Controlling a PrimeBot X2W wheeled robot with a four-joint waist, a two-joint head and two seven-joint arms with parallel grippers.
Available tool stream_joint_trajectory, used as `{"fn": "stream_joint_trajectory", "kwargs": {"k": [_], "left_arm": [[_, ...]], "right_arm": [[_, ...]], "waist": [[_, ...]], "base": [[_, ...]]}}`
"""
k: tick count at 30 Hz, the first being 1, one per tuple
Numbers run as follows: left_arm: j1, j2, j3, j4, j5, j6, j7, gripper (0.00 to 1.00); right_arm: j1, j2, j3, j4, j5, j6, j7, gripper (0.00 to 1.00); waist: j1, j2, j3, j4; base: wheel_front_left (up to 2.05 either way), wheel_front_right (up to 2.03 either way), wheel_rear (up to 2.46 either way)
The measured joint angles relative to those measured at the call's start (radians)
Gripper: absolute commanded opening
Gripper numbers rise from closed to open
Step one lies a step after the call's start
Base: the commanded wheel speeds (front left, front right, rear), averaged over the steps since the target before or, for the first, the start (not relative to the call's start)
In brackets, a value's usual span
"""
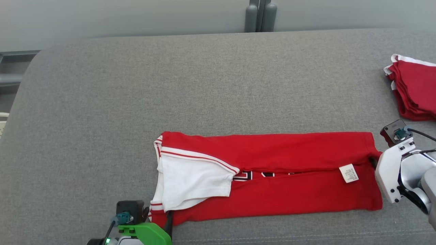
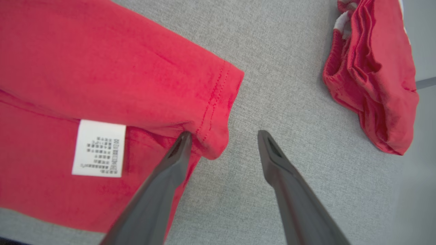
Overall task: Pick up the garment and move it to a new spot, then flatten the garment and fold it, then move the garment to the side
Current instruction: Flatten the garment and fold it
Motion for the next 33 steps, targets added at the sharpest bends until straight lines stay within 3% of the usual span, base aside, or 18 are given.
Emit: {"fn": "stream_joint_trajectory", "kwargs": {"k": [6,13,23,26,27,33], "left_arm": [[0.032,0.002,0.008,0.01,-0.002,0.024,-0.018,1.0],[0.058,0.024,0.051,-0.012,-0.004,0.013,-0.145,1.0],[0.068,0.024,0.146,0.012,-0.046,-0.037,-0.405,1.0],[0.065,0.013,0.174,0.016,-0.046,-0.055,-0.458,1.0],[0.063,0.004,0.192,0.024,-0.044,-0.068,-0.47,1.0],[0.063,-0.054,0.286,0.008,-0.019,-0.119,-0.481,1.0]], "right_arm": [[0.033,0.016,-0.052,-0.01,-0.012,0.0,-0.028,1.0],[0.114,0.07,-0.203,-0.057,-0.022,0.0,-0.101,1.0],[0.279,0.312,-0.461,-0.23,-0.081,0.0,-0.283,1.0],[0.306,0.403,-0.515,-0.264,-0.081,-0.001,-0.348,1.0],[0.327,0.46,-0.541,-0.277,-0.069,-0.001,-0.395,1.0],[0.367,0.528,-0.523,-0.297,0.009,-0.001,-0.518,1.0]], "waist": [[0.0,0.0,-0.033,-0.001],[0.0,0.0001,-0.078,0.007],[0.0,0.0,-0.154,0.022],[0.0,0.0,-0.172,0.025],[0.0,0.0,-0.182,0.027],[0.0,0.0,-0.208,0.04]], "base": [[0.0,0.0,0.0],[0.0,0.0,0.0],[0.0,0.0,0.0],[0.0,0.0,0.0],[0.0,0.0,0.0],[0.0,0.0,0.0]]}}
